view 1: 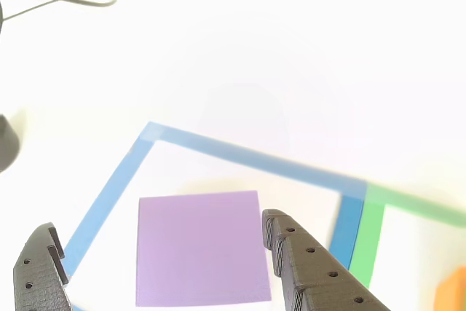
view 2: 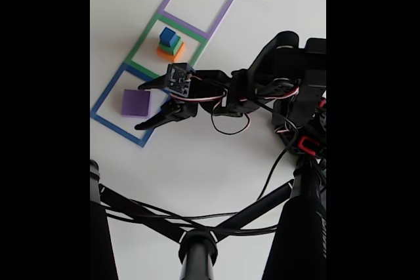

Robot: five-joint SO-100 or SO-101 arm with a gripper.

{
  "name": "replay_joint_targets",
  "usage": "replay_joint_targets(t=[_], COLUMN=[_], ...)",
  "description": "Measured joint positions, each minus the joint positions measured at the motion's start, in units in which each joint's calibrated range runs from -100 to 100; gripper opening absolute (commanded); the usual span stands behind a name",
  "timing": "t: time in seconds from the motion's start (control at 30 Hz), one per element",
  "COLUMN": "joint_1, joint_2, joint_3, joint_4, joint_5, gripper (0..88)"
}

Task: Tower of hanoi

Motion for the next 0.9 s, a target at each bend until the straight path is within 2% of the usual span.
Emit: replay_joint_targets(t=[0.23,0.33,0.47,0.7,0.9], joint_1=[0.33,2.13,3.19,8.19,14.74], joint_2=[-20.85,-31.66,-44.83,-51.16,-51.16], joint_3=[0.17,-1.48,-9.66,-36.9,-60.14], joint_4=[21.83,36.76,61.96,106.82,132.74], joint_5=[0.0,0.0,0.0,0.0,0.0], gripper=[20.7,13.0,1.3,0.2,0.2])
